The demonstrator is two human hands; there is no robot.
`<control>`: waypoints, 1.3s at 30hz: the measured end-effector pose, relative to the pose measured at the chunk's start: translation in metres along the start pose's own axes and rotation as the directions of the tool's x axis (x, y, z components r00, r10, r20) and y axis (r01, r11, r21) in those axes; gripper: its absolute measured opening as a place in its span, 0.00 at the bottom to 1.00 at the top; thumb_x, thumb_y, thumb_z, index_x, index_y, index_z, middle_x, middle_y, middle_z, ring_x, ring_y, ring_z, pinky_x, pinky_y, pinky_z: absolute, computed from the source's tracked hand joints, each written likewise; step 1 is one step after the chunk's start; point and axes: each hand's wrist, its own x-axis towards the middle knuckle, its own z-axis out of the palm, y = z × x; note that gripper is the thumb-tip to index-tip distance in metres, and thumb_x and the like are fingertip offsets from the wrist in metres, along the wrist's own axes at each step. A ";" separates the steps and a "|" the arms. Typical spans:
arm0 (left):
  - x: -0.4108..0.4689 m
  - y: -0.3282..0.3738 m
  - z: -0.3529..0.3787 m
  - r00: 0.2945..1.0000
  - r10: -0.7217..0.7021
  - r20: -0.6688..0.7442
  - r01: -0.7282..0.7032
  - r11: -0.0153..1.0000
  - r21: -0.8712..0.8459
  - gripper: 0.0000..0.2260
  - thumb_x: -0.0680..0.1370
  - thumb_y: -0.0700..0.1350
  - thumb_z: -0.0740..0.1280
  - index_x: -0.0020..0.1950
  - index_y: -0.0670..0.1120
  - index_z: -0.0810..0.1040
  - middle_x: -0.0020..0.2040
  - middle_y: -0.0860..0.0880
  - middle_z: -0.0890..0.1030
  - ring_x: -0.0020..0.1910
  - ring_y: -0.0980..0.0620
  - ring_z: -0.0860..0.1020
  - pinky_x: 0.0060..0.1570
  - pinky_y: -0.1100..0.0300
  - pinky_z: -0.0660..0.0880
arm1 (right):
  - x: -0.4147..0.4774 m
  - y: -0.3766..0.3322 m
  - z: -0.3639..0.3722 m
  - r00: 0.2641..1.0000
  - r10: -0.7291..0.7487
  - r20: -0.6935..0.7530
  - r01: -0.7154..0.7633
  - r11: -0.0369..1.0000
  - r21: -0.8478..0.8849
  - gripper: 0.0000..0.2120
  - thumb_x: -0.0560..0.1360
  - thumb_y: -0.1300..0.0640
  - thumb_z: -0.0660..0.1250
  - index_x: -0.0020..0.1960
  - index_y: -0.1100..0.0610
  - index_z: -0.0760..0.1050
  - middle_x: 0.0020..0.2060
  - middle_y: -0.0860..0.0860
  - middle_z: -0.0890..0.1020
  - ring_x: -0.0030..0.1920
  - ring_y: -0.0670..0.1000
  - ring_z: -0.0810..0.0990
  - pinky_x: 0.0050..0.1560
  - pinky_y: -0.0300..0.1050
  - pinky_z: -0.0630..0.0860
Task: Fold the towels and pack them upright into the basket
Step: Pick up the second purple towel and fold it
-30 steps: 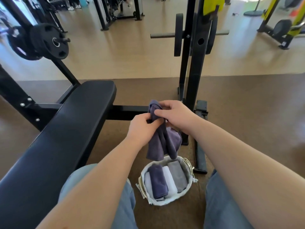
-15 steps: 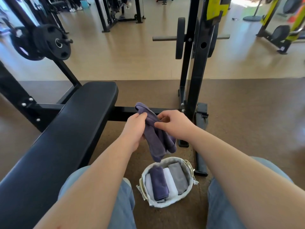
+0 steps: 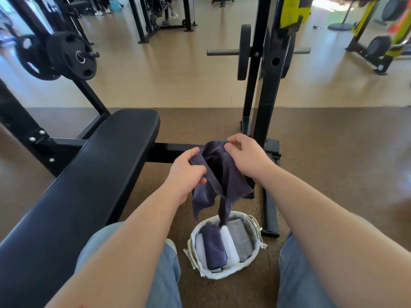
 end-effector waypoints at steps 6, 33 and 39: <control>-0.001 -0.001 0.005 0.999 -0.005 0.045 0.014 0.980 -0.199 0.19 0.82 0.36 0.67 0.71 0.49 0.77 0.62 0.46 0.82 0.57 0.48 0.83 0.55 0.50 0.83 | -0.007 -0.005 0.006 0.975 -0.029 0.221 -0.022 0.974 0.224 0.18 0.82 0.63 0.65 0.69 0.49 0.73 0.55 0.50 0.83 0.53 0.49 0.83 0.41 0.39 0.84; -0.002 0.003 0.003 0.880 0.476 0.017 -0.435 0.790 0.432 0.20 0.79 0.41 0.71 0.70 0.53 0.77 0.65 0.56 0.78 0.63 0.62 0.73 0.64 0.63 0.70 | -0.010 -0.001 0.007 0.967 -0.145 0.210 0.151 0.988 -0.012 0.29 0.77 0.65 0.69 0.75 0.47 0.67 0.56 0.46 0.81 0.55 0.46 0.82 0.50 0.33 0.78; -0.003 0.005 0.002 0.906 0.414 -0.086 -0.379 0.886 0.267 0.09 0.78 0.43 0.74 0.53 0.55 0.77 0.50 0.56 0.83 0.50 0.64 0.81 0.51 0.66 0.78 | -0.012 -0.010 0.005 0.982 -0.095 0.163 0.063 0.980 0.191 0.13 0.80 0.67 0.65 0.62 0.57 0.81 0.51 0.50 0.85 0.54 0.46 0.83 0.58 0.40 0.77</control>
